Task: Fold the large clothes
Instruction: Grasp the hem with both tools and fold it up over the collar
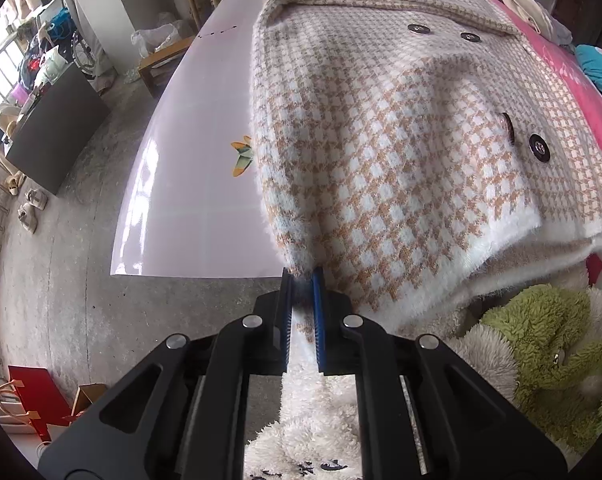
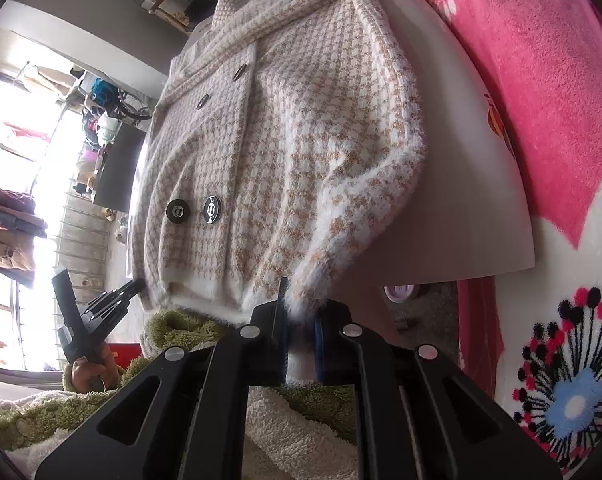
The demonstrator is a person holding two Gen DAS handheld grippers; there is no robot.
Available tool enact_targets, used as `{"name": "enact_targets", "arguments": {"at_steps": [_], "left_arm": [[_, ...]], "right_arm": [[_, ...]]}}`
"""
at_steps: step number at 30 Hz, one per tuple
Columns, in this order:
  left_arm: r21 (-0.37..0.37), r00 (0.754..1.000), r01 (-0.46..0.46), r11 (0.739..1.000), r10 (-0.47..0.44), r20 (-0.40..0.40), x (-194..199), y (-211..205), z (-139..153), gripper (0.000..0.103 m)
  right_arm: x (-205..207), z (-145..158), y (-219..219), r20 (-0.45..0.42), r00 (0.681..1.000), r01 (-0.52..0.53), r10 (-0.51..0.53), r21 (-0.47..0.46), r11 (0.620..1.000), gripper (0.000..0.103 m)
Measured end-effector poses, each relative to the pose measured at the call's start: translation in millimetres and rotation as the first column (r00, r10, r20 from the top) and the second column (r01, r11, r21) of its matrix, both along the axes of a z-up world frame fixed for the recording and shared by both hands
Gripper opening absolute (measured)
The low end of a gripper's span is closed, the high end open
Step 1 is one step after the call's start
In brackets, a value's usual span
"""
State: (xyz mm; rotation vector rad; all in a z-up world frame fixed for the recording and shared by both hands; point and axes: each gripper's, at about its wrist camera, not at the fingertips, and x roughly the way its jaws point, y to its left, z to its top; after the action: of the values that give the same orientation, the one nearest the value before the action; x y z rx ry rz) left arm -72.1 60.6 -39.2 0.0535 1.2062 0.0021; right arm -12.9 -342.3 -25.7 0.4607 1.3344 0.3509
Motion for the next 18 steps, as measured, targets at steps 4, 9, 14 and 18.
{"name": "enact_targets", "arguments": {"at_steps": [4, 9, 14, 18], "left_arm": [[0.005, 1.000, 0.000, 1.000, 0.000, 0.003, -1, 1, 1, 0.008], [0.008, 1.000, 0.001, 1.000, -0.002, 0.014, -1, -1, 6, 0.008], [0.005, 0.999, 0.011, 1.000, -0.011, 0.042, 0, -2, 18, 0.007], [-0.016, 0.997, 0.014, 1.000, -0.013, 0.080, 6, -3, 33, 0.007]], "right_arm": [[1, 0, 0, 0.001, 1.000, 0.000, 0.000, 0.000, 1.000, 0.010], [5, 5, 0, 0.016, 1.000, -0.003, 0.003, 0.012, 1.000, 0.010], [14, 17, 2, 0.053, 0.999, -0.003, 0.002, 0.026, 1.000, 0.010], [24, 26, 2, 0.082, 0.997, 0.004, -0.007, 0.040, 0.999, 0.010]]}}
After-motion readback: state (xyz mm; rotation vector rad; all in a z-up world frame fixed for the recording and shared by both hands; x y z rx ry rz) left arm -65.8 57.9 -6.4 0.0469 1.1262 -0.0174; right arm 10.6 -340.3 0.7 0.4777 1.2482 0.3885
